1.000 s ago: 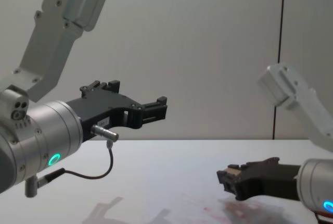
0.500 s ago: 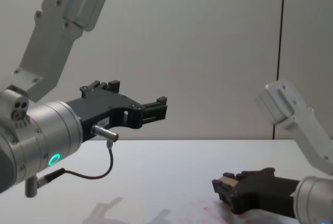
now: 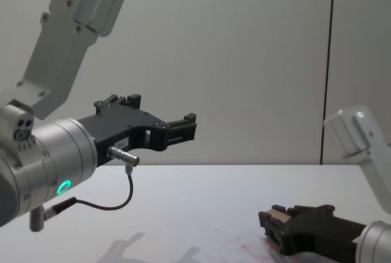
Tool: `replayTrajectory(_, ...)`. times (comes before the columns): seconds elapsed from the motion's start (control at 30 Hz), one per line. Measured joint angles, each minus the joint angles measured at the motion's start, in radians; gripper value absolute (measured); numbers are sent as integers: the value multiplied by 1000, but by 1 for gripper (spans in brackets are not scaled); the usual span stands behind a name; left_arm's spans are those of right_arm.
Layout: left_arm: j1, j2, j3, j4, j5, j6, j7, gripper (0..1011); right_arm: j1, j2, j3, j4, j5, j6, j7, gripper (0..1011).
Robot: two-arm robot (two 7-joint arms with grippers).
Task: Use the one hand to pick up the stamp and affix it onto the A4 paper.
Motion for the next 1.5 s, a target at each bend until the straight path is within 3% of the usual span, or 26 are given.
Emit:
replayTrajectory(0.33,0,0,0,0,0,0,0,993,0,-2,14,35,101,-31,3,219)
replayTrajectory(0.77,0,0,0,0,0,0,0,993,0,-2,22,38,146,-37,10,220)
replayTrajectory(1.13,0,0,0,0,0,0,0,993,-3,8,27,-92,140,-2,7,220)
replayTrajectory(1.3,0,0,0,0,0,0,0,993,4,10,31,-192,133,62,-2,220)
replayTrajectory(1.5,0,0,0,0,0,0,0,993,9,11,34,-262,131,128,-18,220)
